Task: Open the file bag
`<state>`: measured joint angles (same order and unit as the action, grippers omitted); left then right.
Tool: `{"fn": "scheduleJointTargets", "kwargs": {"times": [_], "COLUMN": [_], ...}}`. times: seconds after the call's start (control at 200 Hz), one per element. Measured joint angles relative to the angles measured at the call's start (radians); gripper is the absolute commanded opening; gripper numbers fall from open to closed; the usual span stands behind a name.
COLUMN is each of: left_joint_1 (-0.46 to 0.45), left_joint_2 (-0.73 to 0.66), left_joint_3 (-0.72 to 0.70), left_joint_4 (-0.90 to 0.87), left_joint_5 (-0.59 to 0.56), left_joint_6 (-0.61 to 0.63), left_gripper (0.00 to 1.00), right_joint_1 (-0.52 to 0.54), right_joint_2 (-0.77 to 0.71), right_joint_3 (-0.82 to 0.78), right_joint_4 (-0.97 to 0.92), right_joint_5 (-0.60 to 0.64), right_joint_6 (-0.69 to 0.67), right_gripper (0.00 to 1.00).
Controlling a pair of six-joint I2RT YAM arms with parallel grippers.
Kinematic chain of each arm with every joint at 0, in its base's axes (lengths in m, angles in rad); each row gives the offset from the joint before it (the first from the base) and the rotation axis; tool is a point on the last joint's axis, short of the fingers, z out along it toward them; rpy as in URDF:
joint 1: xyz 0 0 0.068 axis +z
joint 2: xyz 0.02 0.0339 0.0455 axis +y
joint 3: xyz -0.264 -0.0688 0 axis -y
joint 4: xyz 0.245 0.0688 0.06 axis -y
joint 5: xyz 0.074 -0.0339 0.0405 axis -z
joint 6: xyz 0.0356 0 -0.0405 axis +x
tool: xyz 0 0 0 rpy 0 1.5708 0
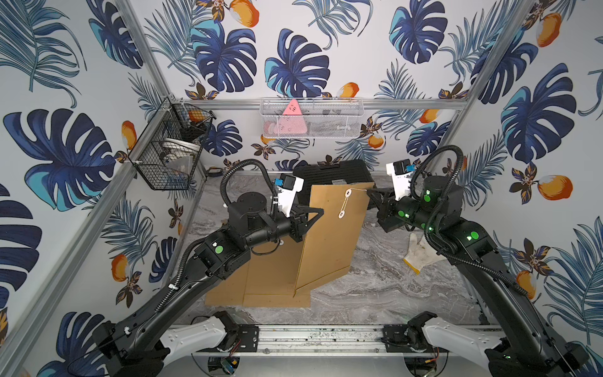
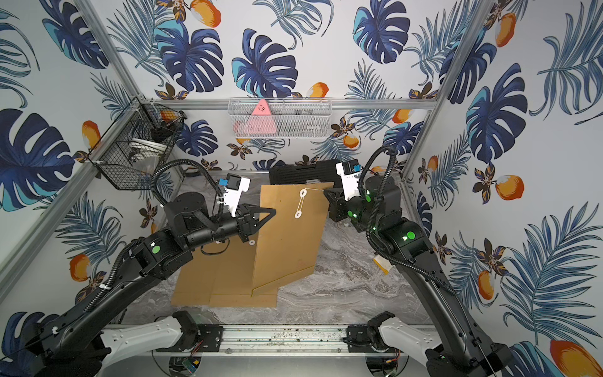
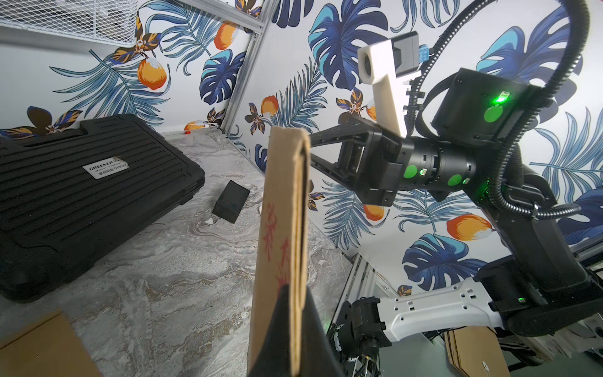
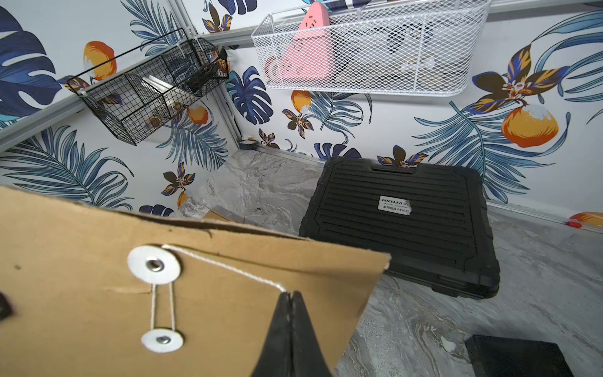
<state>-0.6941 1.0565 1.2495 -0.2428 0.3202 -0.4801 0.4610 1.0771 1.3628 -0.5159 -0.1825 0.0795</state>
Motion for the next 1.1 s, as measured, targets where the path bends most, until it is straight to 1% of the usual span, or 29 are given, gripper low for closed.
{"fn": "scheduleJointTargets", "kwargs": {"times": [0.29,0.646,1.101], "left_joint_1": [0.000,0.000,0.000], "left_joint_2": [0.002,0.011,0.006], "left_joint_3": [-0.011,-0.020,-0.032], "left_joint_4": [0.039,0.076,0.090], "left_joint_5": [-0.011,-0.034,-0.057], "left_joint_6": [-0.025,-0.045,-0.048], "left_gripper": [0.00,0.00,0.00], "right_joint_1": [0.000,0.000,0.000], "right_joint_2": [-0.002,-0.016,0.016], "right_joint_3": [-0.017,-0.034,-0.035], "right_joint_4": [-0.026,-0.069,-0.110], "right_joint_5": [-0.021,-0.090,-0.189], "right_joint_6": [-0.031,-0.069,-0.095], "right_gripper": [0.00,0.00,0.00]}}
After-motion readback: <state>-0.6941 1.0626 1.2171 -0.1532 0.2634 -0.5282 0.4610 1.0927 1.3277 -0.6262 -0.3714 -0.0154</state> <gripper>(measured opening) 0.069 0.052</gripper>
